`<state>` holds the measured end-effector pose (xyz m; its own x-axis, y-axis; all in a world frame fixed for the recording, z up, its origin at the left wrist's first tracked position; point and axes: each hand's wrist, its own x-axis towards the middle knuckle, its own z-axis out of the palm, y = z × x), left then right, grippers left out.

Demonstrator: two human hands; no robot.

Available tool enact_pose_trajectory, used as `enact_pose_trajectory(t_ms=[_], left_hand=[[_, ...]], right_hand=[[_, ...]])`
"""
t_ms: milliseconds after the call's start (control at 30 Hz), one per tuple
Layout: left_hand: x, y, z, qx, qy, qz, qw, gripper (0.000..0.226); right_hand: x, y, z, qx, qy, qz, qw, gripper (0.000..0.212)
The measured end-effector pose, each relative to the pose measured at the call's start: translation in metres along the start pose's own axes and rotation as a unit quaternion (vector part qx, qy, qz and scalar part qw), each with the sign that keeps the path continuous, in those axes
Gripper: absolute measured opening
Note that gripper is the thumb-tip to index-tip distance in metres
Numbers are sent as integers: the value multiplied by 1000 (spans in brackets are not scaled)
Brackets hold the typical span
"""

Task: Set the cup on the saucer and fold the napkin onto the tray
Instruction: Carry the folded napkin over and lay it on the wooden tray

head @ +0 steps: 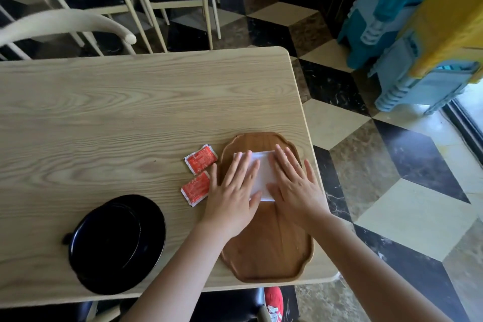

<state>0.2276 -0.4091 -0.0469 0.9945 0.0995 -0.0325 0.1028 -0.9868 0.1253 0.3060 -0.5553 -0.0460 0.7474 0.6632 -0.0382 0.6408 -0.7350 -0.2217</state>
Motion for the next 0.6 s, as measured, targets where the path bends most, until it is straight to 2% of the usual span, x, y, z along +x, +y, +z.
enact_pose_trajectory(t_ms=[200, 600], left_hand=[[-14, 5, 5, -2, 17, -8, 1000, 62], [-17, 7, 9, -10, 28, -12, 999, 62]], right_hand=[[-10, 1, 1, -63, 20, -18, 998, 59], [-12, 6, 5, -68, -12, -17, 997, 64]])
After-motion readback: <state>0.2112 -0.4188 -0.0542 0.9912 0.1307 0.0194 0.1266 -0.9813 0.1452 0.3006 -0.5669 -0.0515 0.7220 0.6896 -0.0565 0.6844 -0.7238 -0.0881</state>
